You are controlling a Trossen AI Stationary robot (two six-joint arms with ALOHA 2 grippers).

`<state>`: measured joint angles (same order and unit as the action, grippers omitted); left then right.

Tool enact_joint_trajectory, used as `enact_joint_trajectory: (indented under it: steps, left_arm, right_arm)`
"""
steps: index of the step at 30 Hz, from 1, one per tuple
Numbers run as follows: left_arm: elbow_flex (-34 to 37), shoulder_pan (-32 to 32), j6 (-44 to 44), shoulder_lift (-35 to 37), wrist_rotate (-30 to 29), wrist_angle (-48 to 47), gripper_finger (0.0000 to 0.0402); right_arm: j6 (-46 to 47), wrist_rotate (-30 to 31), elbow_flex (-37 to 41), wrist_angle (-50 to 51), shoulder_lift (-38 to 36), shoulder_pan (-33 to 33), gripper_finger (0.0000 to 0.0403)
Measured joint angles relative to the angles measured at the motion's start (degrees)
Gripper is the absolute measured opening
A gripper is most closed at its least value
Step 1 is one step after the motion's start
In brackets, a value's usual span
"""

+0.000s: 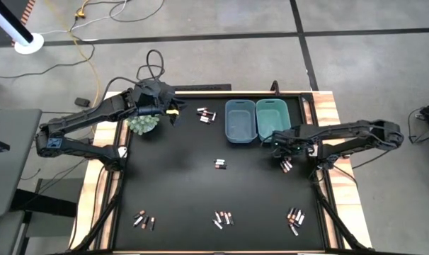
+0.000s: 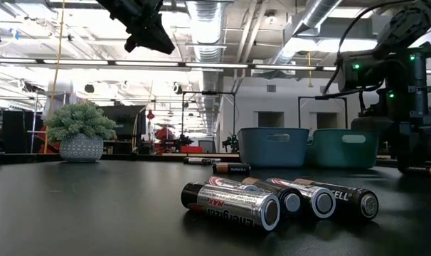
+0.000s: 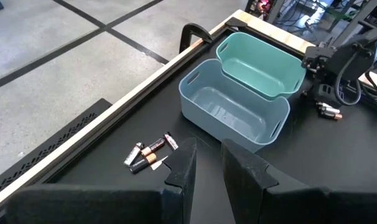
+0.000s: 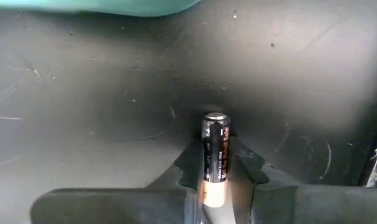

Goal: Sort batteries
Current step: Put the black battery into the green bin

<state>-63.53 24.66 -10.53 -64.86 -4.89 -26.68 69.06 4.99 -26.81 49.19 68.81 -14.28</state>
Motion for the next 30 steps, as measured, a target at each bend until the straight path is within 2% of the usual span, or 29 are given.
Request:
enact_joint_trajectory:
  steps: [9, 20, 30]
  left_arm:
    - [0.0, 0.0, 0.0, 0.0, 0.0, 0.0, 0.0070]
    - [0.0, 0.0, 0.0, 0.0, 0.0, 0.1, 0.0070]
    - [0.0, 0.0, 0.0, 0.0, 0.0, 0.2, 0.0070]
  right_arm:
    - [0.2, -1.0, -1.6, 4.3, -3.5, 0.0, 0.0056]
    - [3.8, -1.0, -2.5, 4.4, -10.7, 0.0, 0.0055]
    - [4.9, -0.9, -7.2, 9.6, -15.9, 0.0, 0.0055]
